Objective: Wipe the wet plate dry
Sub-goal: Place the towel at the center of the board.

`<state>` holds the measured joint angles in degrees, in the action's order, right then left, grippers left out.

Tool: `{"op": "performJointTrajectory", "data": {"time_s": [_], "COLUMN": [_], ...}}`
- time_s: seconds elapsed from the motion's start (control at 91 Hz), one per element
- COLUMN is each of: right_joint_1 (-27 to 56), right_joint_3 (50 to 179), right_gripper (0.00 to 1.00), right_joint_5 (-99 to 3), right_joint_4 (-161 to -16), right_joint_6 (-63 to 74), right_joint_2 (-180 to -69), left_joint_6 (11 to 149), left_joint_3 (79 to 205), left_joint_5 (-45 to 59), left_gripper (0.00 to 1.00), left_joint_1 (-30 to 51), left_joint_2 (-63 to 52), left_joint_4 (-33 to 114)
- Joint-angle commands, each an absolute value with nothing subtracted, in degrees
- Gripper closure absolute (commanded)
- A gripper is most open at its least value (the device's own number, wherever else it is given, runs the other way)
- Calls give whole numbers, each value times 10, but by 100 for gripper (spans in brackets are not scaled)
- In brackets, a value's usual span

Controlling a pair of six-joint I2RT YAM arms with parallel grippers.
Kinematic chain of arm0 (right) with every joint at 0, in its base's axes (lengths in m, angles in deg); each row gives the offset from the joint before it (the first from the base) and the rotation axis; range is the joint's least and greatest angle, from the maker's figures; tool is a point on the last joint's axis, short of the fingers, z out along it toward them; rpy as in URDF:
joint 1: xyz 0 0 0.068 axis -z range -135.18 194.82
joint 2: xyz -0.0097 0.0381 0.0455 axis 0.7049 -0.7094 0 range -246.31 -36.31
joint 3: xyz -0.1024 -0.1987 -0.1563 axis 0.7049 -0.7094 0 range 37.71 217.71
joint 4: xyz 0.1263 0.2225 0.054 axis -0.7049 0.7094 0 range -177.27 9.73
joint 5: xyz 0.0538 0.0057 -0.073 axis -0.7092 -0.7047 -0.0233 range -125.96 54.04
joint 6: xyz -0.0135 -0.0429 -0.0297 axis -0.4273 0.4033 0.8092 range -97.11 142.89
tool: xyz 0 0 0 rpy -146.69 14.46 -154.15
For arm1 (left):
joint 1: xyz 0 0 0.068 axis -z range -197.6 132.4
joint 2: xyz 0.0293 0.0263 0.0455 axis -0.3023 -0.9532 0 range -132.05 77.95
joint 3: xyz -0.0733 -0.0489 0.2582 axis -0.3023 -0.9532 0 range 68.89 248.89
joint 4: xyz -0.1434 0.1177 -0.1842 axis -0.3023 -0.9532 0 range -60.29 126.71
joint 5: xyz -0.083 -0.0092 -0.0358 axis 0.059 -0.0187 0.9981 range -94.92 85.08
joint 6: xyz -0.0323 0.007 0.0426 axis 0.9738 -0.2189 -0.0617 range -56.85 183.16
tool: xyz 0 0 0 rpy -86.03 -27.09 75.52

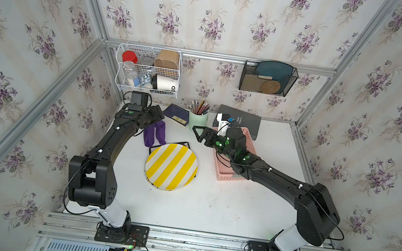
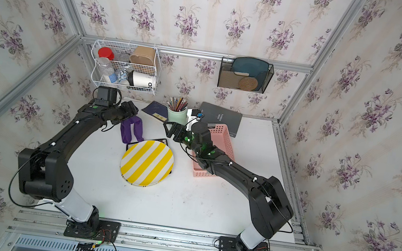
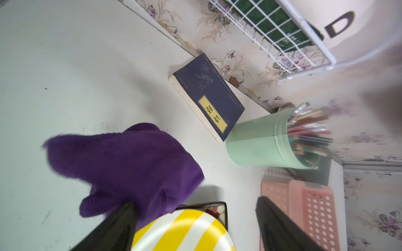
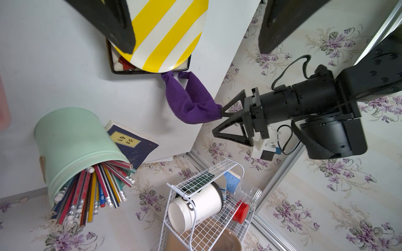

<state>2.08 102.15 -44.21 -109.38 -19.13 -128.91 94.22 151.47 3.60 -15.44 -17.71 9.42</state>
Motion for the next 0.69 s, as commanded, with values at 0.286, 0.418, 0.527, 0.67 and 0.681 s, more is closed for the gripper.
{"op": "performJointTrajectory", "data": {"time_s": [0.286, 0.418, 0.527, 0.67, 0.681], "right_joint_1": [33, 51, 82, 162, 170], "right_joint_3": [1013, 973, 914, 834, 826], "right_gripper": [7, 7, 5, 3, 2], "right_joint_5": [-410, -320, -245, -183, -178], "right_joint_4": [-1066, -1050, -1049, -1018, -1017], "right_joint_6": [-166, -123, -97, -77, -76], "right_joint_2": [-1247, -1185, -1114, -1014, -1006], "left_joint_6": [899, 869, 841, 779, 773], "left_joint_3": [1469, 1408, 1340, 1227, 1219], "left_joint_5": [59, 41, 8, -47, -53], "left_gripper": [4, 4, 6, 7, 7], "left_joint_1": [-150, -138, -135, -135, -135], "left_joint_2": [-93, 11, 97, 211, 219], "left_joint_4": [81, 102, 119, 153, 157]}}
